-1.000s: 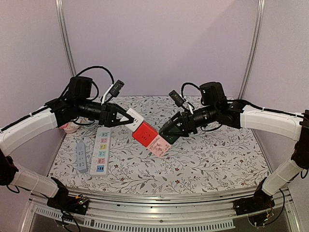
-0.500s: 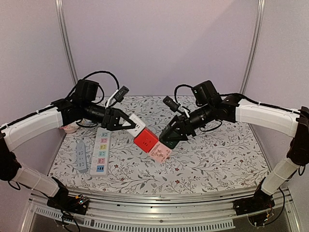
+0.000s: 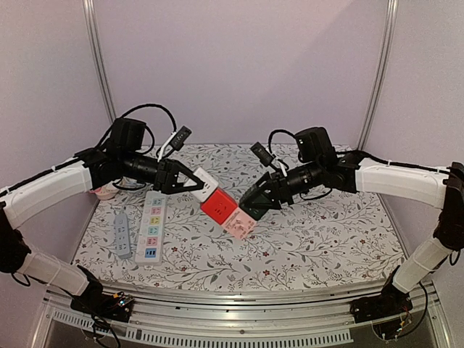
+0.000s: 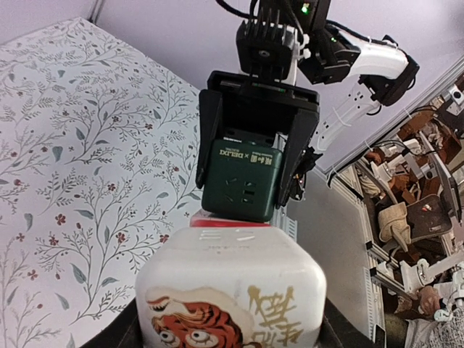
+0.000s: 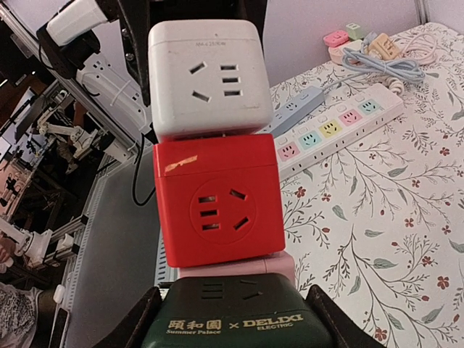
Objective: Pull the plug off the socket
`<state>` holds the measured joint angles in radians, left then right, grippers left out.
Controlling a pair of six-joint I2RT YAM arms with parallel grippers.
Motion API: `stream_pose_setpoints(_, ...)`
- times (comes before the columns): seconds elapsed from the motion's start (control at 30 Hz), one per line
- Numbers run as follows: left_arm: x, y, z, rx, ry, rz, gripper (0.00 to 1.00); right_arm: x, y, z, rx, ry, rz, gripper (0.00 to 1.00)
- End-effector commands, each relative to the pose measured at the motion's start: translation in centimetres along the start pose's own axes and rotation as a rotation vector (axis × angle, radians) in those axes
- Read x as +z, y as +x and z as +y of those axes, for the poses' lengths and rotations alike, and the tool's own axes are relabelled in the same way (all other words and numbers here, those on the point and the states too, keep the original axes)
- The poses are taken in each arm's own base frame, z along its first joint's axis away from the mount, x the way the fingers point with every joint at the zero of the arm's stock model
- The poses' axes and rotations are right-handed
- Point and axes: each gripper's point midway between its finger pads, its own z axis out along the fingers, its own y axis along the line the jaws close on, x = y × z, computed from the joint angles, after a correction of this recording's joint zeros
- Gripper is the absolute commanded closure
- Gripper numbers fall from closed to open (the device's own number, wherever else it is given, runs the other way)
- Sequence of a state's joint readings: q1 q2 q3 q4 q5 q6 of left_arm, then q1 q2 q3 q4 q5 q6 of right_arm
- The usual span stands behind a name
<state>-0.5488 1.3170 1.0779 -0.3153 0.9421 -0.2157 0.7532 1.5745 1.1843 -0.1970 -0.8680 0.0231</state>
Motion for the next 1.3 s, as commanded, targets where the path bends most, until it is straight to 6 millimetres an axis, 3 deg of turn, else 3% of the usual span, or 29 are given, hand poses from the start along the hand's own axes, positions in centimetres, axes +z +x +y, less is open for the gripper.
stream_pose_setpoints(0.0,-3.1,-4.5,-1.3,0.086,-0.047,-0.165,1.00,-1.4,0.4,-3.0,0.121,0.125,-0.036,0.74)
stream_pose_setpoints(0.27,-3.9,-5.0,-1.1,0.083,-0.051,-0.195,1.00,-1.1,0.5,-3.3,0.153,0.096,-0.043,0.74)
stream_pose_setpoints(0.67,-3.1,-4.6,-1.0,0.051,-0.003,-0.165,1.00,-0.9,1.4,-2.5,0.134,0.064,0.000,0.73)
stream_pose_setpoints(1.0,-2.2,-3.9,-0.8,0.021,0.029,-0.122,1.00,1.8,3.9,0.3,0.024,0.029,0.191,0.73)
stream_pose_setpoints(1.27,-1.8,-3.6,-0.9,0.014,0.041,-0.100,1.00,3.2,5.2,0.7,0.012,0.001,0.260,0.73)
